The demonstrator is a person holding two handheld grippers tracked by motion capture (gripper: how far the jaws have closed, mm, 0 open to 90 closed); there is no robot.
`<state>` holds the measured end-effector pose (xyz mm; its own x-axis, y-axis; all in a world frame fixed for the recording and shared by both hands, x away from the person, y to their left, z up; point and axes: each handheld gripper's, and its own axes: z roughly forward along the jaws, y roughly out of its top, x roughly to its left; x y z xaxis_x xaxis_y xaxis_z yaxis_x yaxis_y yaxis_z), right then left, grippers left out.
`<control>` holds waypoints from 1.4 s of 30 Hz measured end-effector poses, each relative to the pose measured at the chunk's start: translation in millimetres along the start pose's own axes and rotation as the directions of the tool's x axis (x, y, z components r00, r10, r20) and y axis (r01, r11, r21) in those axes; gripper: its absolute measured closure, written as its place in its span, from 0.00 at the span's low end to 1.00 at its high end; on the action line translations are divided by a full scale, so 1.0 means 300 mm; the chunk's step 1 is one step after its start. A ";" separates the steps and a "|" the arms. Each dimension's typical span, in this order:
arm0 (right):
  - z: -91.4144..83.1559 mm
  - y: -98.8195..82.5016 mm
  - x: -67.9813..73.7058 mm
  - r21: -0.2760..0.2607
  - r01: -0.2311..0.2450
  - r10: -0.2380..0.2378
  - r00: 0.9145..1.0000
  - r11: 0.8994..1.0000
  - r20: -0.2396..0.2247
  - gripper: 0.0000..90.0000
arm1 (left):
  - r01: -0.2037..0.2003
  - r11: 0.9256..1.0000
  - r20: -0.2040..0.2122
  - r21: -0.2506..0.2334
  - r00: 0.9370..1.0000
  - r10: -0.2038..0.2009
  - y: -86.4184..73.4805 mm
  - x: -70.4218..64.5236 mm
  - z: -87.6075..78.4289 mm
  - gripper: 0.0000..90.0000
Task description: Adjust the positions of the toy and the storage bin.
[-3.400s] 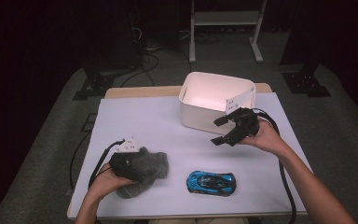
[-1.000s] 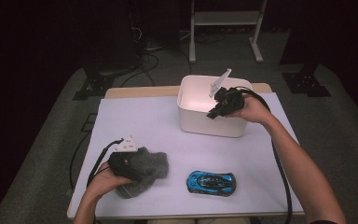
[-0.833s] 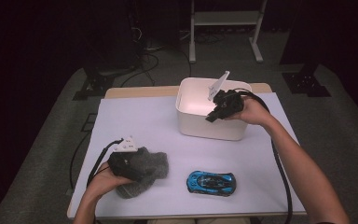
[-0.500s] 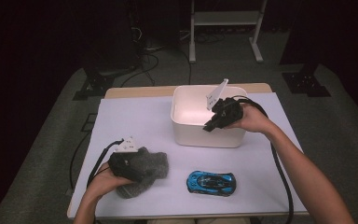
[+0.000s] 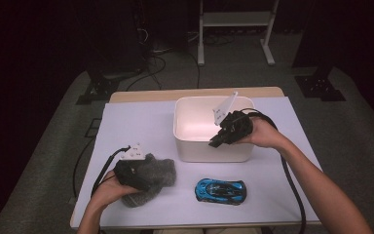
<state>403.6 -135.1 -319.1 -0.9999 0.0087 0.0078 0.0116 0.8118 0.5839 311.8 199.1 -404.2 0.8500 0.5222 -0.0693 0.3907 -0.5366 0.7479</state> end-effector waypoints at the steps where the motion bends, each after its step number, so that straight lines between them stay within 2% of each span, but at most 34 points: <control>1: 0.000 0.000 0.000 0.000 0.000 0.000 1.000 1.000 0.000 0.95 | 0.000 1.000 0.000 0.000 1.000 0.000 0.000 0.000 0.000 0.11; 3: 0.000 0.003 0.009 0.007 0.004 -0.004 1.000 1.000 0.004 0.96 | 0.005 1.000 -0.002 -0.002 1.000 -0.005 -0.001 0.001 0.003 0.11; 6: 0.003 0.009 0.016 0.006 0.003 -0.003 1.000 1.000 -0.016 0.95 | -0.002 1.000 0.000 0.003 1.000 0.002 0.000 0.000 0.001 0.11; 8: 0.005 0.016 0.026 0.014 0.013 -0.013 1.000 1.000 -0.007 0.95 | 0.005 1.000 -0.002 -0.004 1.000 -0.005 0.001 -0.001 0.001 0.11; 10: 0.004 0.013 0.025 0.014 -0.003 0.003 1.000 1.000 -0.006 0.95 | -0.002 1.000 -0.003 0.001 1.000 0.002 0.001 0.000 -0.001 0.11; 12: 0.004 0.013 0.028 0.014 0.001 -0.001 1.000 1.000 -0.002 0.95 | 0.001 1.000 -0.003 -0.003 1.000 -0.001 0.000 -0.001 -0.001 0.11; 15: 0.005 0.007 0.037 -0.003 0.000 0.000 1.000 1.000 0.013 0.96 | 0.003 1.000 -0.004 -0.002 1.000 -0.003 -0.002 0.000 0.000 0.11; 18: 0.005 0.006 0.042 -0.002 0.002 -0.002 1.000 1.000 0.014 0.96 | 0.003 1.000 -0.004 -0.001 1.000 -0.003 -0.002 0.001 0.000 0.11; 21: 0.006 0.011 0.053 -0.001 0.002 -0.002 1.000 1.000 -0.003 0.96 | 0.004 1.000 -0.002 0.000 1.000 -0.004 -0.001 0.001 0.000 0.11; 29: 0.010 0.016 0.068 0.004 -0.003 0.003 1.000 1.000 0.011 0.95 | 0.001 1.000 -0.002 0.003 1.000 -0.001 0.000 0.000 -0.001 0.11; 30: 0.009 0.017 0.064 0.007 -0.015 0.015 1.000 1.000 0.011 0.83 | 0.003 1.000 -0.004 -0.001 1.000 -0.003 -0.001 -0.001 -0.001 0.11; 31: -0.001 0.015 0.063 -0.006 -0.031 0.031 0.998 0.999 0.046 0.70 | 0.002 1.000 -0.007 -0.005 1.000 -0.002 -0.003 0.001 -0.004 0.11; 32: -0.001 0.015 0.063 -0.006 -0.031 0.031 0.998 0.999 0.046 0.70 | 0.002 1.000 -0.007 -0.005 1.000 -0.002 -0.003 0.001 -0.004 0.11; 34: -0.024 0.012 0.073 -0.042 -0.030 0.032 0.998 0.999 0.058 0.62 | 0.005 1.000 -0.012 -0.006 1.000 -0.005 -0.005 0.003 -0.007 0.11; 35: -0.048 0.009 0.093 -0.080 -0.032 0.037 0.997 0.996 0.064 0.52 | 0.006 1.000 -0.012 -0.005 1.000 -0.006 -0.007 0.005 -0.008 0.11; 36: -0.048 0.009 0.093 -0.080 -0.032 0.037 0.997 0.996 0.064 0.52 | 0.004 1.000 -0.013 -0.003 1.000 -0.004 -0.007 0.007 -0.009 0.11; 37: -0.068 0.003 0.117 -0.109 -0.042 0.048 0.997 0.993 0.054 0.46 | 0.003 1.000 -0.014 -0.004 1.000 -0.003 -0.008 0.007 -0.009 0.11; 38: -0.068 0.003 0.117 -0.109 -0.042 0.048 0.997 0.993 0.054 0.46 | 0.003 1.000 -0.013 -0.007 1.000 -0.003 -0.008 0.007 -0.010 0.11; 39: -0.076 -0.003 0.131 -0.115 -0.043 0.049 0.997 0.992 0.053 0.41 | 0.001 1.000 -0.015 -0.008 1.000 -0.002 -0.009 0.006 -0.011 0.11; 40: -0.084 -0.017 0.165 -0.128 -0.041 0.050 0.996 0.991 0.072 0.35 | 0.000 1.000 -0.017 -0.010 1.000 0.000 -0.009 0.005 -0.012 0.11; 42: -0.089 -0.038 0.197 -0.154 -0.049 0.060 0.995 0.987 0.073 0.30 | -0.002 1.000 -0.021 -0.015 1.000 0.001 -0.011 0.005 -0.015 0.11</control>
<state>344.3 -159.3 -303.8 -0.9948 0.1005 -0.0163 0.0603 0.7106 0.7010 310.2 204.8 -403.8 0.8429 0.5353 -0.0543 0.3838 -0.5276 0.7578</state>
